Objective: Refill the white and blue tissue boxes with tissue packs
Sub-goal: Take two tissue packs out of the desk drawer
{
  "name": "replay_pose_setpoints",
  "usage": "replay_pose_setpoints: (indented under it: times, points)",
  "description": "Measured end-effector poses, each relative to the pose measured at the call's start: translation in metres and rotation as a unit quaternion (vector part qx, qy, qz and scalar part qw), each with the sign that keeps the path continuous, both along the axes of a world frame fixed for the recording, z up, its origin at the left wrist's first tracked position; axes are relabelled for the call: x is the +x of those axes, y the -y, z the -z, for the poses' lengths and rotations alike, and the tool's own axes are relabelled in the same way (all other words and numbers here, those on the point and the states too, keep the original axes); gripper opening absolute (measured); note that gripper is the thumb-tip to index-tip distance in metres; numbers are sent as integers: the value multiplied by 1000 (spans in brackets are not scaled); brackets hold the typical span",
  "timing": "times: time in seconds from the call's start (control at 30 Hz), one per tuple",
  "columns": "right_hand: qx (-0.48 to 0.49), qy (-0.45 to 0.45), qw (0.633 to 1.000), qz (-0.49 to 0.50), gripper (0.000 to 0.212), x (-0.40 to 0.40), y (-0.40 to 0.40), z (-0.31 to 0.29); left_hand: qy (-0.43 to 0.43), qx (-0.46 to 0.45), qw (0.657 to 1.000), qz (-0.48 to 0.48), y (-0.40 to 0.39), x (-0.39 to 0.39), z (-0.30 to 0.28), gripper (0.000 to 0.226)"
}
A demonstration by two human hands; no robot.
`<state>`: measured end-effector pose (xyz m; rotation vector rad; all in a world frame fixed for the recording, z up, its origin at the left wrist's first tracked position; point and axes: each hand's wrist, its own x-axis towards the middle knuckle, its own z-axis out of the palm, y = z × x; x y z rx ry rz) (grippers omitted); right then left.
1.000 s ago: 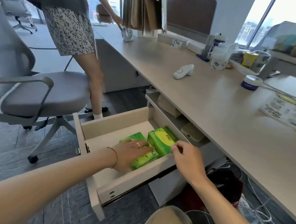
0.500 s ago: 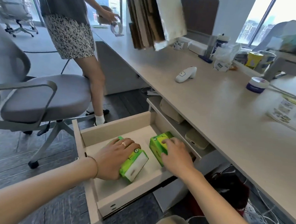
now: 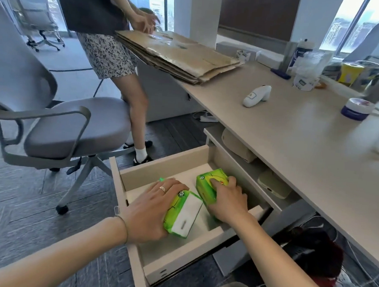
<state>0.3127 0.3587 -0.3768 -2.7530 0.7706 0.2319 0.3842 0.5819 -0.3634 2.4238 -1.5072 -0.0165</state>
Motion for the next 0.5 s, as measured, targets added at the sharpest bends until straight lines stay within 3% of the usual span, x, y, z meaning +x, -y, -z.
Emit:
replay_pose_setpoints:
  times: [0.23, 0.5]
  points:
    - [33, 29, 999, -13, 67, 7, 3, -15, 2, 14, 1000, 7, 1, -2, 0, 93]
    - [33, 165, 985, -31, 69, -21, -17, -82, -24, 33, 999, -19, -2, -6, -4, 94]
